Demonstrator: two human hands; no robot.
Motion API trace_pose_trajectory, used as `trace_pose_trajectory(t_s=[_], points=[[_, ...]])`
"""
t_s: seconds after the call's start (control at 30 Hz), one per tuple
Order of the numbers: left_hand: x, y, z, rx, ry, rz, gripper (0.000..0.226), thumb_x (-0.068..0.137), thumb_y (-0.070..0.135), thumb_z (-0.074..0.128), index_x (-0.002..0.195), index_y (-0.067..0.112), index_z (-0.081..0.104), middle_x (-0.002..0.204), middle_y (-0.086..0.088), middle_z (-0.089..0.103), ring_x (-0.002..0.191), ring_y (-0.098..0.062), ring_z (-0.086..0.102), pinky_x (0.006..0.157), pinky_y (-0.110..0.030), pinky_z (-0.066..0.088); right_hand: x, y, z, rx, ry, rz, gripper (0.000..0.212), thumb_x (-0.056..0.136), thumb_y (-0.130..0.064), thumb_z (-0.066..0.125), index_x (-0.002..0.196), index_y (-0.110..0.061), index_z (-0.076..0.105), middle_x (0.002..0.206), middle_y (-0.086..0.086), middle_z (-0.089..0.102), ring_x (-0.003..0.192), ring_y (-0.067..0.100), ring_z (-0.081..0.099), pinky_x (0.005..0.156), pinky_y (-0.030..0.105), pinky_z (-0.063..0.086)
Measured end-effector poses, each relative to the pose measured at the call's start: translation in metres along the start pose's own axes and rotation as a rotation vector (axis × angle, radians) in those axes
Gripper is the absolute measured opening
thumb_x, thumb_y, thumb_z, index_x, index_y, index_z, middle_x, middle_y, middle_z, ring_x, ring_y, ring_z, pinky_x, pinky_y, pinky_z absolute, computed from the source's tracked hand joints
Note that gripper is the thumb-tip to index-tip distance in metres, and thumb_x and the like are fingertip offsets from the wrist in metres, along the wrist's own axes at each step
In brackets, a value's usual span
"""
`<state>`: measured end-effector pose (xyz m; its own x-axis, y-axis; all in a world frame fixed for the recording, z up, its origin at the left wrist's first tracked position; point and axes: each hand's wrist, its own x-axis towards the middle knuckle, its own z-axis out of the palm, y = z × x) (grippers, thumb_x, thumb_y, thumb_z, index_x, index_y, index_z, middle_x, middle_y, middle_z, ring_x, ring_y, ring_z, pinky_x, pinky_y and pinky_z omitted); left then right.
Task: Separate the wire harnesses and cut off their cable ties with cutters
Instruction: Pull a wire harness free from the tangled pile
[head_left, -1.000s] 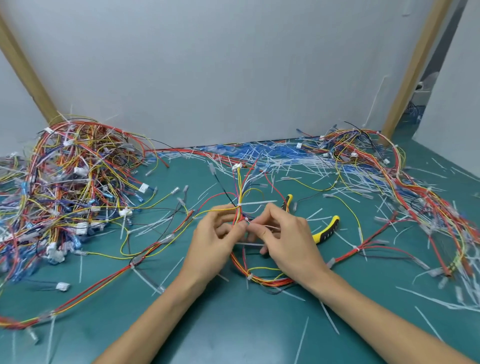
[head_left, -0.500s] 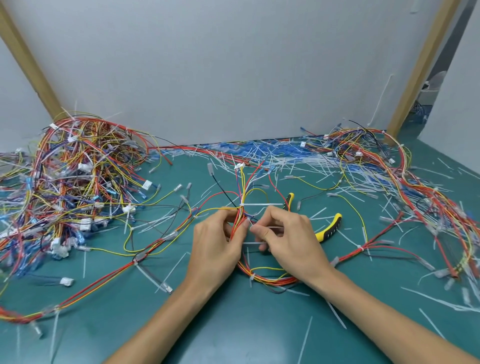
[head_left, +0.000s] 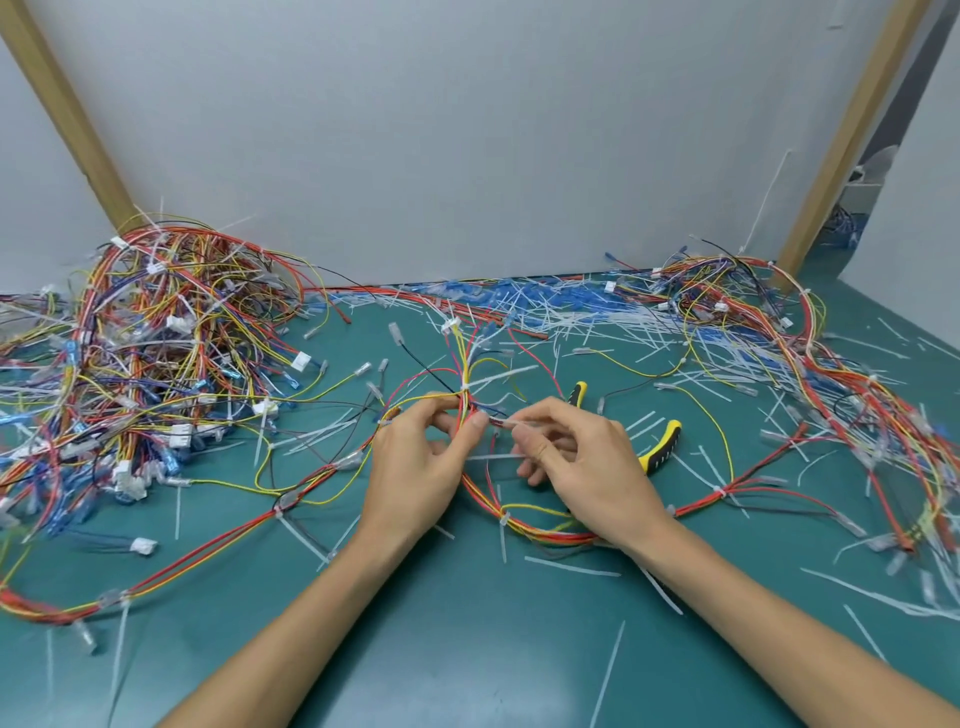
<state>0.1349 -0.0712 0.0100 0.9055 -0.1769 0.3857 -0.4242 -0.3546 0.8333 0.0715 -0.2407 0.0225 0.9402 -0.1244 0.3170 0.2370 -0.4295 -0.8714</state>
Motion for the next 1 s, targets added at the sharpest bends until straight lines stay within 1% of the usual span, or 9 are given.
trace_pose_trajectory(t_s=[0.13, 0.2, 0.3, 0.4, 0.57, 0.7, 0.83, 0.9, 1.0], points=[[0.008, -0.003, -0.007, -0.198, 0.03, -0.132, 0.022, 0.092, 0.035, 0.069, 0.108, 0.021, 0.067, 0.067, 0.008, 0.058, 0.041, -0.005, 0.049, 0.043, -0.02, 0.039, -0.002, -0.008, -0.009, -0.235, 0.095, -0.186, 0.01, 0.096, -0.028, 0.067, 0.105, -0.027, 0.063, 0.088, -0.014, 0.068, 0.086, 0.007, 0.065, 0.078, 0.014, 0.047], [0.011, -0.002, -0.011, -0.337, 0.043, -0.192, 0.031, 0.091, 0.034, 0.068, 0.115, 0.015, 0.062, 0.062, 0.008, 0.056, 0.037, -0.009, 0.047, 0.037, -0.022, 0.039, -0.003, -0.015, -0.013, -0.327, 0.12, -0.299, 0.012, 0.093, -0.031, 0.069, 0.1, -0.027, 0.061, 0.091, -0.015, 0.06, 0.09, 0.008, 0.058, 0.081, 0.014, 0.041], [0.012, 0.002, -0.015, -0.526, 0.038, -0.221, 0.043, 0.093, 0.023, 0.065, 0.128, 0.004, 0.052, 0.062, 0.004, 0.062, 0.047, -0.01, 0.055, 0.049, -0.021, 0.049, -0.006, -0.019, -0.011, -0.408, -0.017, -0.376, 0.016, 0.088, -0.041, 0.072, 0.09, -0.027, 0.066, 0.082, -0.015, 0.057, 0.082, 0.007, 0.053, 0.078, 0.02, 0.04], [0.011, 0.007, -0.017, -0.62, -0.01, -0.224, 0.05, 0.093, 0.012, 0.064, 0.138, 0.003, 0.046, 0.086, -0.007, 0.069, 0.058, -0.009, 0.061, 0.062, -0.019, 0.053, -0.013, -0.019, -0.002, -0.373, -0.088, -0.312, 0.025, 0.082, -0.053, 0.075, 0.093, -0.03, 0.069, 0.071, -0.013, 0.061, 0.073, 0.01, 0.054, 0.072, 0.027, 0.046], [0.007, 0.01, -0.017, -0.568, -0.066, -0.2, 0.057, 0.095, 0.003, 0.062, 0.147, 0.005, 0.038, 0.119, -0.011, 0.07, 0.069, -0.009, 0.064, 0.072, -0.02, 0.054, -0.012, -0.016, -0.004, -0.377, -0.018, -0.291, 0.044, 0.075, -0.067, 0.071, 0.107, -0.039, 0.06, 0.08, -0.017, 0.066, 0.075, 0.011, 0.059, 0.065, 0.016, 0.038], [0.006, 0.009, -0.015, -0.505, -0.089, -0.174, 0.063, 0.095, 0.0, 0.06, 0.151, 0.004, 0.032, 0.124, -0.006, 0.07, 0.081, -0.009, 0.069, 0.079, -0.021, 0.055, -0.01, -0.011, -0.001, -0.349, 0.1, -0.291, 0.012, 0.087, -0.039, 0.075, 0.085, -0.03, 0.068, 0.086, -0.016, 0.065, 0.075, 0.011, 0.06, 0.065, 0.016, 0.038], [0.004, 0.009, -0.013, -0.504, -0.109, -0.233, 0.068, 0.094, 0.002, 0.064, 0.153, 0.009, 0.03, 0.116, 0.006, 0.071, 0.096, -0.012, 0.074, 0.092, -0.024, 0.055, -0.003, -0.006, -0.005, -0.195, 0.225, -0.158, 0.017, 0.086, -0.024, 0.078, 0.074, -0.032, 0.07, 0.087, -0.016, 0.064, 0.08, 0.012, 0.062, 0.066, 0.016, 0.04], [-0.003, 0.011, -0.009, -0.348, -0.078, -0.19, 0.057, 0.095, 0.011, 0.066, 0.144, 0.017, 0.039, 0.108, 0.009, 0.072, 0.088, -0.01, 0.075, 0.084, -0.021, 0.057, -0.002, -0.005, -0.005, -0.096, 0.227, -0.081, 0.022, 0.087, -0.022, 0.078, 0.071, -0.035, 0.069, 0.086, -0.017, 0.066, 0.079, 0.013, 0.063, 0.067, 0.026, 0.045], [-0.018, 0.017, 0.001, -0.093, -0.005, -0.026, 0.023, 0.094, 0.028, 0.068, 0.111, 0.025, 0.052, 0.094, 0.012, 0.068, 0.064, -0.01, 0.071, 0.065, -0.028, 0.057, -0.003, -0.005, -0.003, -0.037, 0.232, -0.082, 0.024, 0.087, -0.021, 0.078, 0.07, -0.035, 0.068, 0.084, -0.016, 0.066, 0.08, 0.014, 0.063, 0.067, 0.032, 0.048]])
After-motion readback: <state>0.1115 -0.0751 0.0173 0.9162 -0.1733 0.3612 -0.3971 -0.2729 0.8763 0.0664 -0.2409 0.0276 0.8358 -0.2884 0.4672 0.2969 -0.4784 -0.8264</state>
